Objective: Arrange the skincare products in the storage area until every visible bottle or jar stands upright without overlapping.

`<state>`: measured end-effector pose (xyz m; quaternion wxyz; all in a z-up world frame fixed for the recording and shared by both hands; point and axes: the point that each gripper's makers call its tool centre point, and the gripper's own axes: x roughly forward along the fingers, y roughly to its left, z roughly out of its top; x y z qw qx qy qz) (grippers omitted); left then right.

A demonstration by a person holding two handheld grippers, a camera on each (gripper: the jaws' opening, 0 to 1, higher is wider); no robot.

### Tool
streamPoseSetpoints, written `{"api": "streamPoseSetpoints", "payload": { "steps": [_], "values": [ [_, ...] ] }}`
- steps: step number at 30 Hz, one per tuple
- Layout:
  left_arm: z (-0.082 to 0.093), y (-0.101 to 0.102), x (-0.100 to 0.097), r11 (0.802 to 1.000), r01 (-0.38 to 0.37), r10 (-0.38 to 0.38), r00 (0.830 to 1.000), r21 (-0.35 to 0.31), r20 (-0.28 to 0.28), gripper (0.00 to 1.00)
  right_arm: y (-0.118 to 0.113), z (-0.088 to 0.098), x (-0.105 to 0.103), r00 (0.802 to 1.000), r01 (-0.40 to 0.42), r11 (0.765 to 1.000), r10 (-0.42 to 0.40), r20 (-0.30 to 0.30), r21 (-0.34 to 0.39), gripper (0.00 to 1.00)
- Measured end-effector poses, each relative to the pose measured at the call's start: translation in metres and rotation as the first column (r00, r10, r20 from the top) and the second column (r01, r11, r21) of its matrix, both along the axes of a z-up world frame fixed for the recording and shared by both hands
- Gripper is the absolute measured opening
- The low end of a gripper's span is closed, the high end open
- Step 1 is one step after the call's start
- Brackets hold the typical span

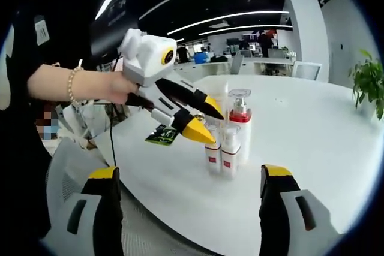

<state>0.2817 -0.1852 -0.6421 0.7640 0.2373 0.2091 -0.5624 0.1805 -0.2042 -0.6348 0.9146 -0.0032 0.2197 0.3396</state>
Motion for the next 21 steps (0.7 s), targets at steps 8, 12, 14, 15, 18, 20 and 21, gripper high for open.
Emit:
{"api": "streamPoseSetpoints", "payload": {
  "steps": [8, 12, 14, 15, 18, 20, 21],
  "values": [
    [0.013, 0.007, -0.013, 1.000, -0.016, 0.016, 1.000, -0.020, 0.007, 0.43, 0.002, 0.000, -0.002, 1.000, -0.014, 1.000, 0.014, 0.005, -0.009, 0.96],
    [0.014, 0.016, -0.016, 0.999, -0.041, 0.042, 0.999, -0.023, 0.007, 0.45, 0.003, -0.001, -0.003, 1.000, -0.020, 1.000, 0.020, 0.004, -0.014, 0.96],
    [0.013, 0.024, -0.016, 0.997, -0.068, 0.068, 0.998, -0.023, 0.006, 0.48, 0.004, -0.001, -0.003, 1.000, -0.027, 0.999, 0.027, 0.006, -0.018, 0.96],
    [0.013, 0.028, -0.017, 0.996, -0.085, 0.085, 0.996, -0.019, 0.007, 0.50, 0.004, -0.002, -0.004, 0.999, -0.032, 0.999, 0.032, 0.006, -0.021, 0.96],
    [0.012, 0.040, -0.020, 0.994, -0.110, 0.111, 0.994, -0.019, 0.001, 0.52, 0.006, -0.002, -0.005, 0.999, -0.042, 0.999, 0.043, 0.005, -0.024, 0.96],
    [0.011, 0.047, -0.025, 0.991, -0.130, 0.130, 0.992, -0.015, -0.008, 0.53, 0.006, -0.002, -0.005, 0.999, -0.046, 0.999, 0.046, 0.003, -0.021, 0.96],
    [0.010, 0.050, -0.026, 0.990, -0.143, 0.143, 0.990, -0.013, -0.012, 0.54, 0.006, -0.002, -0.005, 0.999, -0.046, 0.999, 0.046, 0.002, -0.020, 0.96]
  ]
}}
